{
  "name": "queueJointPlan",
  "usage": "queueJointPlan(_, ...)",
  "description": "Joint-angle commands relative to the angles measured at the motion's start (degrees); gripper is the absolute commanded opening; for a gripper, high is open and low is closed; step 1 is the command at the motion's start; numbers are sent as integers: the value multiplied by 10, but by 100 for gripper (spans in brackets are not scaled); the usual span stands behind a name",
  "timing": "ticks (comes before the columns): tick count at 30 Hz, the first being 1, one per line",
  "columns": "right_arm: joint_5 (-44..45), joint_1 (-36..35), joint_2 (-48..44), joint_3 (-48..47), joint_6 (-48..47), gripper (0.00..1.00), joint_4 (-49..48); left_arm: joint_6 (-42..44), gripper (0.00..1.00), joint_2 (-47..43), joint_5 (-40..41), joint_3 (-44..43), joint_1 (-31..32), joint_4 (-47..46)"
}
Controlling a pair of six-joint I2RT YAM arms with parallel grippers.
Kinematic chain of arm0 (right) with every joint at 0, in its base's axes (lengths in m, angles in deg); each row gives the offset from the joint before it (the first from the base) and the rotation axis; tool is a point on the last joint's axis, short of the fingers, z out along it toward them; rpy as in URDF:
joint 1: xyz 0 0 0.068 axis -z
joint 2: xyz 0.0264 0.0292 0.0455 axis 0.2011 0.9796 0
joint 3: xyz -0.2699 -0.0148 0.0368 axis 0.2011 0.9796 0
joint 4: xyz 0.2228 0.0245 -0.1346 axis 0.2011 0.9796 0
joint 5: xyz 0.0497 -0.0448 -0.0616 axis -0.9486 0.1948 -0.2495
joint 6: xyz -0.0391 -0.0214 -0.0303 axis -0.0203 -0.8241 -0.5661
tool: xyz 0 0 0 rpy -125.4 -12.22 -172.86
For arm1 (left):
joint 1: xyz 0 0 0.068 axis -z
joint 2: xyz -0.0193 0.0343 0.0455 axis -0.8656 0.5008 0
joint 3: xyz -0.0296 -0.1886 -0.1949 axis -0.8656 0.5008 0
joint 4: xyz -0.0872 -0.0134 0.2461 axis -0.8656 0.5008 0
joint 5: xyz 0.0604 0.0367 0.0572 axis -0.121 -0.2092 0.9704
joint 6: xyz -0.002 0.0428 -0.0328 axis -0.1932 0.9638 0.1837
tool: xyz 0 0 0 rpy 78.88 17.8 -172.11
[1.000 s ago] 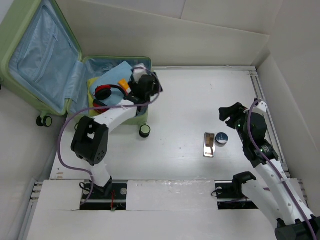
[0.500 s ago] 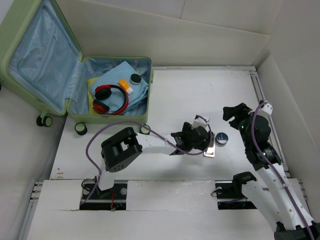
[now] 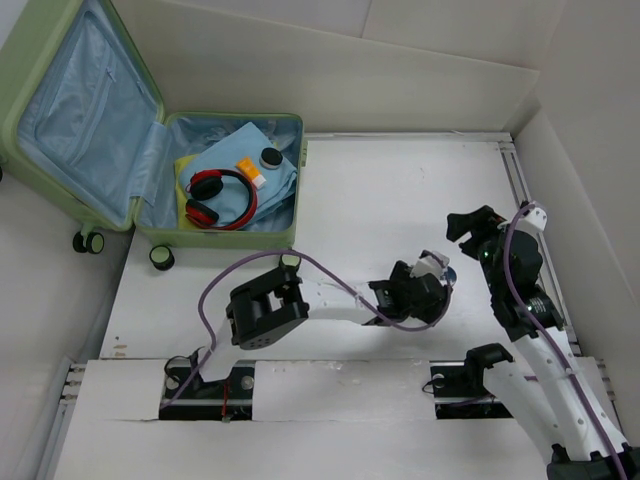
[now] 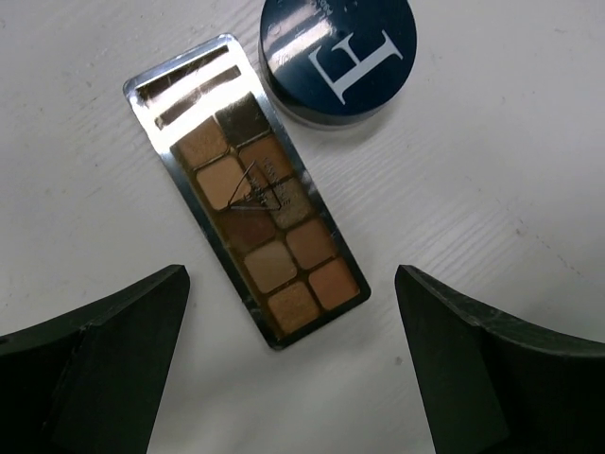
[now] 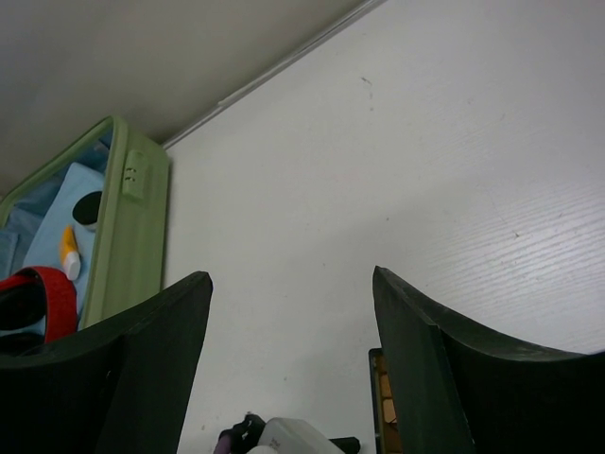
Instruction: Pack the luggage
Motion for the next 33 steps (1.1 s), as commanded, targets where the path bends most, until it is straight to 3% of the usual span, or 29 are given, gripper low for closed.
queueJointPlan(1,-3,4,0,-25,-5,75,-12,5,88,22,16,-45,-1,13)
queueJointPlan(8,-9,4,-6,-20,-5,75,-12,5,82,79,64,-77,-1,32)
queueJointPlan(13,-9,4,-6,-14,-5,75,-17,-2,63,74,101,-53,-1,39)
queueJointPlan(18,-14,4,-11,-14,-5,75,-17,-13,35,52,156,-6,-1,45)
queueJointPlan(22,-14,4,-11,-14,-5,75,-17,-23,28,17,184,32,-9,45)
queueJointPlan(27,-14,4,-11,-14,-5,75,-17,-24,28,-74,189,90,-79,21)
queueJointPlan(33,-26,4,-11,-9,-5,75,-23,12,28,-206,144,103,-241,-11)
